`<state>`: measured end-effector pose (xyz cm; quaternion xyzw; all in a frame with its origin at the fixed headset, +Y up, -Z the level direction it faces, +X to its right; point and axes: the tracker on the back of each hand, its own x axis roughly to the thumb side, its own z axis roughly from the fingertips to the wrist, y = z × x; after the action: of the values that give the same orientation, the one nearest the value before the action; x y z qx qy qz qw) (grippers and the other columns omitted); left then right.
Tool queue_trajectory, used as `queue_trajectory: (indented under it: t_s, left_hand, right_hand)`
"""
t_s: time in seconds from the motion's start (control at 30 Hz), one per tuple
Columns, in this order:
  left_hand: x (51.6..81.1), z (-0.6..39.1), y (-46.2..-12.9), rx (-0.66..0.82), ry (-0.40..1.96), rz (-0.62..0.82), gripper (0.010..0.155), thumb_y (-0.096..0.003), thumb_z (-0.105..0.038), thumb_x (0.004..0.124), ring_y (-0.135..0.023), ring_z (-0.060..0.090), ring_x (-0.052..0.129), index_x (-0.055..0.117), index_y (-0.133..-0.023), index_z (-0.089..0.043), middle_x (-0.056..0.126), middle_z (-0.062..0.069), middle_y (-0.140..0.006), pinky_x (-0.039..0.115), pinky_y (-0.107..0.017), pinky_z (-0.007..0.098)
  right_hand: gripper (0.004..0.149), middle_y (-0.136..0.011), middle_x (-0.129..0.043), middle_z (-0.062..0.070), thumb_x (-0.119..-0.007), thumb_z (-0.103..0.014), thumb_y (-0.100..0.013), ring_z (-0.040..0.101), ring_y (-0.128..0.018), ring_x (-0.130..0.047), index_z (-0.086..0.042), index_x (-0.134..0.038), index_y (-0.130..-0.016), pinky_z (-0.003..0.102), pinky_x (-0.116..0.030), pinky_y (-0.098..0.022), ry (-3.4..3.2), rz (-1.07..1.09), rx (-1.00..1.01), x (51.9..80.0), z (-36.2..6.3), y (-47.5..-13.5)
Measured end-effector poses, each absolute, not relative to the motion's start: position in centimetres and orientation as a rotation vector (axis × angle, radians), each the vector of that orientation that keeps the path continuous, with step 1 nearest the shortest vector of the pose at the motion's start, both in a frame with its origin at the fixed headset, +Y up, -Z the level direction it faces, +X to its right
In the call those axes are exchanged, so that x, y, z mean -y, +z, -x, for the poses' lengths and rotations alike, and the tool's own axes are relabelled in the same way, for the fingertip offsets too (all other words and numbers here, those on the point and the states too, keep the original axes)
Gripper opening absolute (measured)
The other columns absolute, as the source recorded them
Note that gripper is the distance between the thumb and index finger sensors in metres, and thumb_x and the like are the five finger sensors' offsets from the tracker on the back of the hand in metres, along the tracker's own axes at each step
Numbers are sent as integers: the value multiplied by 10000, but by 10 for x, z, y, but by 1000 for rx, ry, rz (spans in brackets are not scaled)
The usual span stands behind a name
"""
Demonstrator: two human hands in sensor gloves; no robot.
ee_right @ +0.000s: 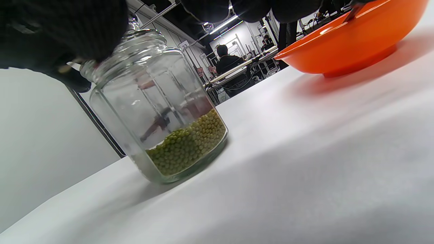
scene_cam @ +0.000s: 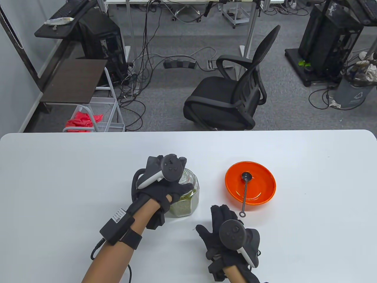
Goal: Portion mung beans with measuring scoop (Bowl in hand)
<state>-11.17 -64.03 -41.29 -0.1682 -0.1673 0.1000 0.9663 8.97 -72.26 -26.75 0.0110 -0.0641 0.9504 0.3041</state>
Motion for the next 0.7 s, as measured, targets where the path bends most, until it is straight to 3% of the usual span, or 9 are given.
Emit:
queue_trajectory:
  t_s: [0.17,0.33,0.7]
  left_hand:
    - [642,109,-415,334,211,289,889,-521,-664,700,-1145,504,394,209,-1171,-309,237,44,-1198,479,-772,708]
    - [641,106,-414,339,210,225,881,-508,-636,742,-1059,449,560,294,-1169,-264,391,58,-1159,562,-770,628]
    - [618,124,-399,372,278,77,899,-485,-649,747,-990,457,598,326,-1157,-225,432,74,-1122,584,-757,601]
  right_hand:
    - [791,-1053,-484,286,-849,-484,-417,572,-957,-536,-57,-578,-1025,789,-432,-617,2519,-26,154,722,-90,-268]
    - [788,-1051,-486,288,-850,-482,-418,571,-956,-538,-58,-578,-1024,787,-437,-617,2516,-22,148,722,-91,-268]
    - [787,-1050,-488,287,-849,-481,-419,571,-955,-541,-56,-579,-1024,786,-442,-616,2522,-25,149,722,-90,-268]
